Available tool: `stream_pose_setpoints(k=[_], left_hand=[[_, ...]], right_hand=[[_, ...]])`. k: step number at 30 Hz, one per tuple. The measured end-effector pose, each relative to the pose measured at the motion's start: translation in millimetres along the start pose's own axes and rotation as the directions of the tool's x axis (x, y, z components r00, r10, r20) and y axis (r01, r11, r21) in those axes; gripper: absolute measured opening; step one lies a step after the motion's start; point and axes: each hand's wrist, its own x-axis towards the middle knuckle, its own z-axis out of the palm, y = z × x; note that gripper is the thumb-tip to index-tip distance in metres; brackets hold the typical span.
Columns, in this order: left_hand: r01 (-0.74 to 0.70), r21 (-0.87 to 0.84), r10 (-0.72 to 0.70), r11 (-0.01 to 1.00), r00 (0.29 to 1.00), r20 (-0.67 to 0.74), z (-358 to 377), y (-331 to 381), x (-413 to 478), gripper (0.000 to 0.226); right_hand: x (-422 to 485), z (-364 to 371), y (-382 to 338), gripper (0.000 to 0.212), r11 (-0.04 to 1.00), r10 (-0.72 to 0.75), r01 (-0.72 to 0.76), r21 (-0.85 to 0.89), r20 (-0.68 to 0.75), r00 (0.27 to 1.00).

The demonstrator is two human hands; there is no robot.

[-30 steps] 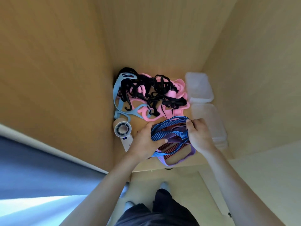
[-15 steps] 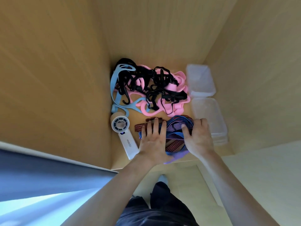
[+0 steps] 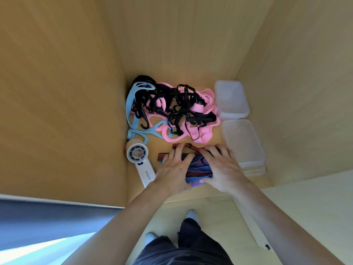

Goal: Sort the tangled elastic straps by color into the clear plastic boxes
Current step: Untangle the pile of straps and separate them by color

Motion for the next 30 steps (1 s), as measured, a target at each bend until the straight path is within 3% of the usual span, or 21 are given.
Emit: stream_pose_setpoints(k=[5, 9, 12, 19, 24, 30], left_hand=[[-0.027, 0.022, 0.027, 0.999, 0.999, 0.018, 0.6, 0.3, -0.7, 0.093], [-0.072, 0.082, 0.076, 0.994, 0.996, -0.046, 3.8, 0.0, -3.4, 0.083], [-0.065, 0.027, 0.065, 0.998, 0.998, 0.007, 2.3, -0.6, 1.2, 0.085], [0.016, -0.022, -0.015, 1.000, 0.999, 0.044, -2.1, 0.4, 0.3, 0.086], [0.062, -0.020, -0.061, 0.998, 0.997, 0.045, -1.2, 0.7, -1.8, 0.101], [0.085, 0.013, -0.086, 0.996, 0.994, 0.067, -5.0, 8.2, -4.6, 0.100]], right_hand=[[-11.1, 9.8, -5.1, 0.078, 0.998, 0.042, -0.043, -0.046, -0.022, 0.999], [-16.1, 11.9, -12.9, 0.074, 0.996, 0.085, -0.087, -0.025, -0.057, 0.995], [-16.5, 13.8, -16.0, 0.075, 0.996, 0.093, -0.094, -0.008, -0.055, 0.994], [6.0, 2.5, -5.3, 0.067, 0.999, -0.013, 0.018, -0.036, 0.129, 0.992], [8.9, 1.0, -2.6, 0.068, 0.997, -0.062, 0.068, -0.039, 0.133, 0.989], [5.6, -11.6, 6.6, 0.086, 0.987, -0.106, 0.085, 0.133, 0.158, 0.982]])
